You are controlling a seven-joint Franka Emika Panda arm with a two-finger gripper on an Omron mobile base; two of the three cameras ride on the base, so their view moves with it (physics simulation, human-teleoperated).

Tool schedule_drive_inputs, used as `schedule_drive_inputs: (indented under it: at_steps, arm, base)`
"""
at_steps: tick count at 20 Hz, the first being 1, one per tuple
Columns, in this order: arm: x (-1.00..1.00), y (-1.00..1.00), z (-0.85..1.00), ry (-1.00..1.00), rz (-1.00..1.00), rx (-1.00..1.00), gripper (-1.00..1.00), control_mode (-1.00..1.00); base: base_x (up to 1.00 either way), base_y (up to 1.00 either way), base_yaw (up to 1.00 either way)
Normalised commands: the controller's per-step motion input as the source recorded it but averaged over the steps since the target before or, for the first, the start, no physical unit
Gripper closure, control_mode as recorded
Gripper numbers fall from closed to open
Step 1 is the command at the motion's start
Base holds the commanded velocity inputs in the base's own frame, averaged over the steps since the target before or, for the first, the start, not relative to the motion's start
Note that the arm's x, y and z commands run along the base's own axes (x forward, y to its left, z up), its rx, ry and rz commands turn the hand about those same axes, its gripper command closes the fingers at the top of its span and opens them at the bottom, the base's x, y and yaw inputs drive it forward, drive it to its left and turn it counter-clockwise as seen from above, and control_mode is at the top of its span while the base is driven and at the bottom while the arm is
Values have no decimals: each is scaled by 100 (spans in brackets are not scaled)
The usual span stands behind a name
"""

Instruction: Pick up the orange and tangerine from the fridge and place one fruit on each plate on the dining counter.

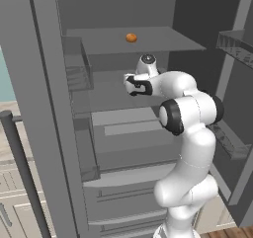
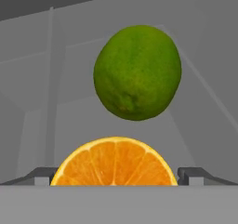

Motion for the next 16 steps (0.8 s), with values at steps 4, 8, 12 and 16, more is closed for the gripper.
schedule_drive_inputs:
  at_steps: [4,8,12,16]
  arm:
    - [0,0,-17,0,0,0,100,-100]
    - [0,0,-11,1,0,0,100,-100]
    - [-3,0,0,-1,0,0,100,-100]
    - [-78,-2,2,-28,-1,0,100,-100]
  base:
    - [0,0,0]
    - [0,0,0]
    - [0,0,0]
    - [0,0,0]
